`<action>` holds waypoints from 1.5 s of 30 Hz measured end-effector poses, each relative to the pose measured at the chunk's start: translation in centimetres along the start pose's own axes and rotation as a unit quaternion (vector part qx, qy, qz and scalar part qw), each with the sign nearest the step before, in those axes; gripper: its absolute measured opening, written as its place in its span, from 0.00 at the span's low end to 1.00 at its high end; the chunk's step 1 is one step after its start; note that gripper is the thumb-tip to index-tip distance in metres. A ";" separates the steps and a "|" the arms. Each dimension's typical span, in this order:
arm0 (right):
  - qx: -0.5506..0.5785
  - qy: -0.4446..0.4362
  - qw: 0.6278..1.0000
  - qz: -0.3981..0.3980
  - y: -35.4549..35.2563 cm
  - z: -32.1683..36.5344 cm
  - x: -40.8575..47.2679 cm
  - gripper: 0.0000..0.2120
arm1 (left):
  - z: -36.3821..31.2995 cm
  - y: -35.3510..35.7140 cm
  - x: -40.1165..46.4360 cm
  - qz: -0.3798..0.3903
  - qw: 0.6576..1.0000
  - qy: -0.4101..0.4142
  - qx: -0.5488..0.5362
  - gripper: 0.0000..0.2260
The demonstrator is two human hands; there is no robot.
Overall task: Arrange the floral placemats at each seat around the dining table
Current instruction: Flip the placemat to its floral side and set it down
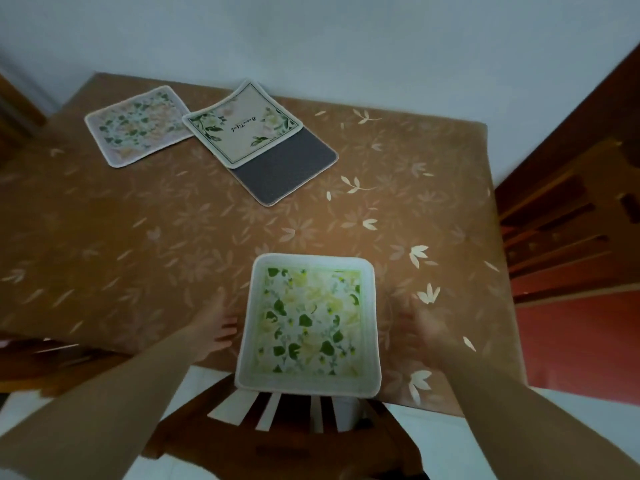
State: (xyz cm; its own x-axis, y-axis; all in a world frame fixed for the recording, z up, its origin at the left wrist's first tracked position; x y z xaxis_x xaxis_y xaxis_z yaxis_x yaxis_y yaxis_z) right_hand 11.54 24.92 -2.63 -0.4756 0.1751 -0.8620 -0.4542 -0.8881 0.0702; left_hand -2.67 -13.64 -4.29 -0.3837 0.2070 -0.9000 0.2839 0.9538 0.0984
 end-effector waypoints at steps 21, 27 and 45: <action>0.042 -0.028 0.999 0.006 2.0 0.8 4.6 0.28 | -4.4 4.7 3.2 0.013 0.994 0.101 -0.037 0.38; 0.022 -0.023 0.999 0.014 1.9 0.2 4.6 0.28 | -3.1 4.1 2.9 0.036 0.998 0.042 0.004 0.38; 0.005 -0.027 0.999 0.018 2.2 0.1 2.3 0.28 | -2.9 5.2 -0.9 0.017 0.997 0.063 0.046 0.37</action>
State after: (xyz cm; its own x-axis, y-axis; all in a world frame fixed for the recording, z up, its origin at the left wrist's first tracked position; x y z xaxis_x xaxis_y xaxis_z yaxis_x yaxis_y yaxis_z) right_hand 9.37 23.39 -4.42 -0.5315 0.1670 -0.8304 -0.4433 -0.8902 0.1047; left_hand -3.37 -8.25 -1.77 -0.4782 0.2701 -0.8357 0.3760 0.9229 0.0832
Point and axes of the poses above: each hand's wrist, its own x-axis towards the middle knuckle, its own y-axis out of the palm, z = x × y, the point moved 1 cm from there along x, towards the middle knuckle, and after that the axes turned 13 degrees about z, right-handed, at the moved point
